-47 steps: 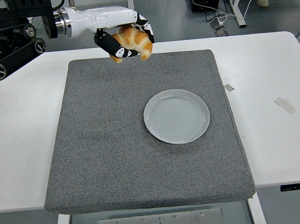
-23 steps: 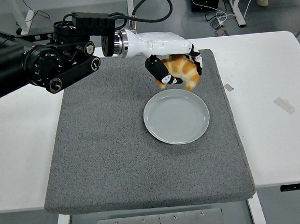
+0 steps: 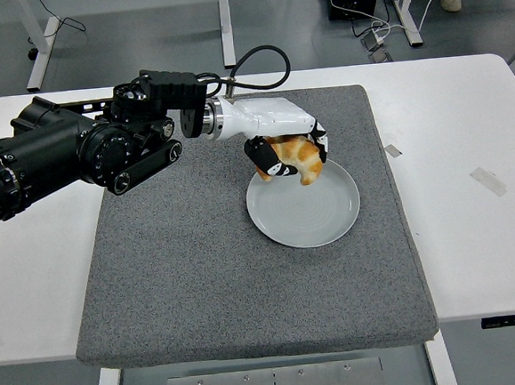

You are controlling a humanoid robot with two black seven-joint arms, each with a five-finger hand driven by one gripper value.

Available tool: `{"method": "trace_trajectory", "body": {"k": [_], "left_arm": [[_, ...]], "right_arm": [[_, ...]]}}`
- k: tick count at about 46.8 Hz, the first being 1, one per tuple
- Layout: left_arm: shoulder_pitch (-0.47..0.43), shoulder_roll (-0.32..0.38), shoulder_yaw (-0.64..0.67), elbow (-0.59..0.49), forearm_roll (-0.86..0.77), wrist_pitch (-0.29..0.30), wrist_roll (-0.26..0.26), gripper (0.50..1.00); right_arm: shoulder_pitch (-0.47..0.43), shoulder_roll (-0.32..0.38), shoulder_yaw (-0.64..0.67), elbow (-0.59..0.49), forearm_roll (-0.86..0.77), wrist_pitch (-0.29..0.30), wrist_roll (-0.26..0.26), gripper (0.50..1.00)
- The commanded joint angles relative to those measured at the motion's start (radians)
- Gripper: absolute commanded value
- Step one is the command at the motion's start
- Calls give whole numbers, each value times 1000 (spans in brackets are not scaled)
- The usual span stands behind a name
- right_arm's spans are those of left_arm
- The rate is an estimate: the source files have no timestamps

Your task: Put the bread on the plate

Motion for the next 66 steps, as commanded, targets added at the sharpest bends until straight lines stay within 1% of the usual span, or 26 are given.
{"method": "trace_trajectory", "body": {"k": [1,9,28,34,48,59,66], "left_arm": [[15,0,10,4,1,11,0,500],[44,0,10,24,1,22,0,500],[80,0,19,21,4,38,0,500],[92,0,45,20,3,64,0,500],[121,0,42,19,0,117,0,500],[152,0,32,17,-19,136,0,500],[170,0,-1,5,-59,136,0,500]], "right_arm": [[0,0,0,0,0,0,0,1000],[0,0,0,0,0,0,0,1000],[0,0,0,0,0,0,0,1000],[0,0,0,0,0,0,0,1000],[0,0,0,0,0,0,0,1000],[0,0,0,0,0,0,0,1000],[0,0,0,0,0,0,0,1000]]}}
